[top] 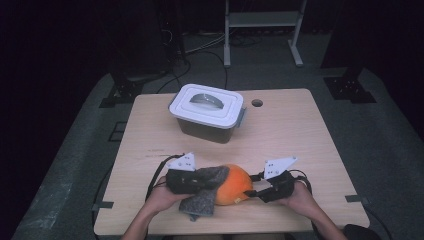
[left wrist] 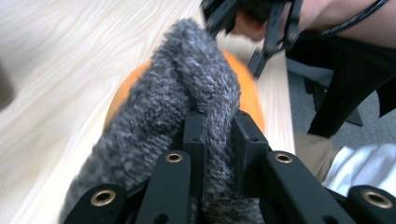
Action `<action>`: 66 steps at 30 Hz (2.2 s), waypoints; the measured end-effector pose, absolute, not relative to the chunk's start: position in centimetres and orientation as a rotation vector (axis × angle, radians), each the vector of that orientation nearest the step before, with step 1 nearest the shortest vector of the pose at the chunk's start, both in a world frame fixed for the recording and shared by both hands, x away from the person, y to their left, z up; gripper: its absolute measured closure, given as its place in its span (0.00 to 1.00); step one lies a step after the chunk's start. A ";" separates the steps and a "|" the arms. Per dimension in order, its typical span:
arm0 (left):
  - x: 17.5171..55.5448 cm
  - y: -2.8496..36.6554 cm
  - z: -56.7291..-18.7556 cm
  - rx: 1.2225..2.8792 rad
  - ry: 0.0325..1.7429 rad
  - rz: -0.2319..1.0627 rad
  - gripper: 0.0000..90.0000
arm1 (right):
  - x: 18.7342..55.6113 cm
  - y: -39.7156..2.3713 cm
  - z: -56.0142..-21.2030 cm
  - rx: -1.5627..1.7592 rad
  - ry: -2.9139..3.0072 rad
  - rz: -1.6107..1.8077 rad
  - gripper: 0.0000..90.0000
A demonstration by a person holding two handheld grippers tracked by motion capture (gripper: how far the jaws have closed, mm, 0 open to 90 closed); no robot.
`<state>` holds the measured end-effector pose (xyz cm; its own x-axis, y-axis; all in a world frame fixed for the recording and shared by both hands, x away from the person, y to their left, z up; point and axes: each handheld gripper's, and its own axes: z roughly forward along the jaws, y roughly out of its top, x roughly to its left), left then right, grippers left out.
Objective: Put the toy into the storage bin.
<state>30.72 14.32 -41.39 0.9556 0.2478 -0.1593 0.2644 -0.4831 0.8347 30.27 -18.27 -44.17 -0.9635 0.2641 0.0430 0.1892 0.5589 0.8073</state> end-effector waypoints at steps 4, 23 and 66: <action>31.0 15.4 -41.6 2.110 0.402 0.002 0.86 | 30.3 -18.1 -44.1 0.378 2.700 1.367 0.54; 31.1 12.7 -41.5 2.088 0.345 -0.090 0.86 | 30.3 -18.1 -44.4 0.402 2.795 1.317 0.33; 31.6 13.2 -39.8 2.151 0.343 0.014 0.86 | 30.3 -17.6 -42.8 0.447 2.690 1.353 0.64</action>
